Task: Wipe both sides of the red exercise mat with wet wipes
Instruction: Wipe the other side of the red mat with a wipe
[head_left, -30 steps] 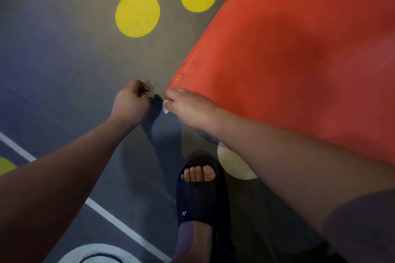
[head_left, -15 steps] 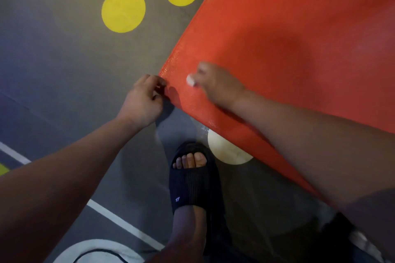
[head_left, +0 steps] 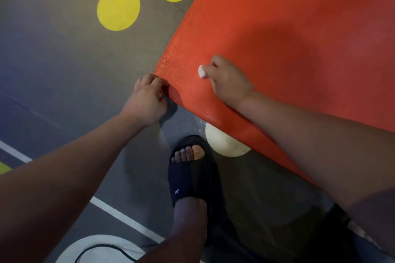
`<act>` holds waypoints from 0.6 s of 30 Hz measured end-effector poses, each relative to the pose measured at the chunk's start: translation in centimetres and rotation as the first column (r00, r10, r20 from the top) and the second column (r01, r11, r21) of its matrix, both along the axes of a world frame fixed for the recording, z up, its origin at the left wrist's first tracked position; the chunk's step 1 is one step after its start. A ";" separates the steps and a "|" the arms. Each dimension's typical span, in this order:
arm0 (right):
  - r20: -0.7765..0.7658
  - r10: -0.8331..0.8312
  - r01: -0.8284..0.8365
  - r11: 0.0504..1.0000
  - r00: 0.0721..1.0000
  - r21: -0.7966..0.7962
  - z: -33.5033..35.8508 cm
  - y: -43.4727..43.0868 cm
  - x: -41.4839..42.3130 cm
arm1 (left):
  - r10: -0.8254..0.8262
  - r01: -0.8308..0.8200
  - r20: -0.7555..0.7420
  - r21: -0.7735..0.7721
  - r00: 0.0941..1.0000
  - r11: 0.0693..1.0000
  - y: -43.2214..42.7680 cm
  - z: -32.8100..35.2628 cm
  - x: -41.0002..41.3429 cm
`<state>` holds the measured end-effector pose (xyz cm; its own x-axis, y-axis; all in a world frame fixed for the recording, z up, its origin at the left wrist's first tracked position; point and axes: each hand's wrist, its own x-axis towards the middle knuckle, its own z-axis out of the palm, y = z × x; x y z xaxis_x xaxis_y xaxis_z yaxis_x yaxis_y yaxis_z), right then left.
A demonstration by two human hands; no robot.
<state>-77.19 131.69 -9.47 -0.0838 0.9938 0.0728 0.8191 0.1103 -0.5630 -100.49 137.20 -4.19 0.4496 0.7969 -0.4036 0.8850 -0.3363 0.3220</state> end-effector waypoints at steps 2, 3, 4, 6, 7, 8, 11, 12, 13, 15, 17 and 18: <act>0.011 0.086 -0.086 0.996 0.996 -0.028 0.2 -2.5 -1.8 | -0.011 0.011 -0.017 -0.008 1.000 1.000 0.0 0.0 0.0; 0.007 0.161 -0.160 0.986 0.987 -0.055 0.3 -4.1 -2.4 | -0.013 0.012 -0.025 -0.009 1.000 1.000 0.0 0.0 0.0; 0.004 0.238 -0.237 0.970 0.971 -0.058 0.4 -5.8 -2.7 | -0.010 0.010 -0.031 -0.010 0.999 1.000 0.0 -0.1 0.1; 0.018 0.376 -0.374 0.925 0.927 -0.061 0.5 -8.0 -2.5 | 0.000 -0.001 -0.048 -0.013 0.999 1.000 0.1 -0.2 0.2; 0.040 0.439 -0.435 0.897 0.898 -0.075 0.5 -8.1 -1.9 | 0.000 -0.001 -0.058 -0.011 0.998 1.000 0.0 -0.3 0.3; 0.069 0.474 -0.467 0.879 0.878 -0.094 0.5 -7.7 -1.3 | -0.002 0.002 -0.065 -0.004 0.998 1.000 0.0 -0.5 0.5; 0.094 0.273 -0.266 0.961 0.957 -0.080 0.2 -4.8 0.9 | 0.019 -0.019 -0.066 0.015 0.998 1.000 0.1 -0.8 0.9; 0.075 0.162 -0.157 0.985 0.984 -0.069 0.2 -4.0 1.2 | 0.024 -0.023 -0.062 0.015 0.998 1.000 0.2 -0.8 1.0; 0.058 0.089 -0.086 0.995 0.994 -0.056 0.0 -3.6 0.9 | 0.027 -0.027 -0.056 0.014 0.998 1.000 0.3 -0.7 1.0; 0.039 0.131 -0.129 0.990 0.991 -0.056 0.3 -3.9 -0.9 | 0.033 -0.032 -0.045 0.005 0.998 0.999 0.5 -0.5 0.9; 0.007 0.312 -0.310 0.948 0.950 -0.073 0.6 -4.4 -2.8 | 0.038 -0.038 -0.033 -0.001 0.999 0.999 0.7 -0.1 0.8; 0.027 0.389 -0.386 0.919 0.921 -0.075 0.9 -4.3 -3.1 | 0.035 -0.035 -0.032 -0.003 0.999 0.999 0.8 -0.1 0.7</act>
<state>-80.25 127.41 -8.60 -0.4649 0.8854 -0.0037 0.7419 0.3873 -0.5474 -99.81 138.02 -4.24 0.4080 0.8105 -0.4204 0.9062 -0.3034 0.2946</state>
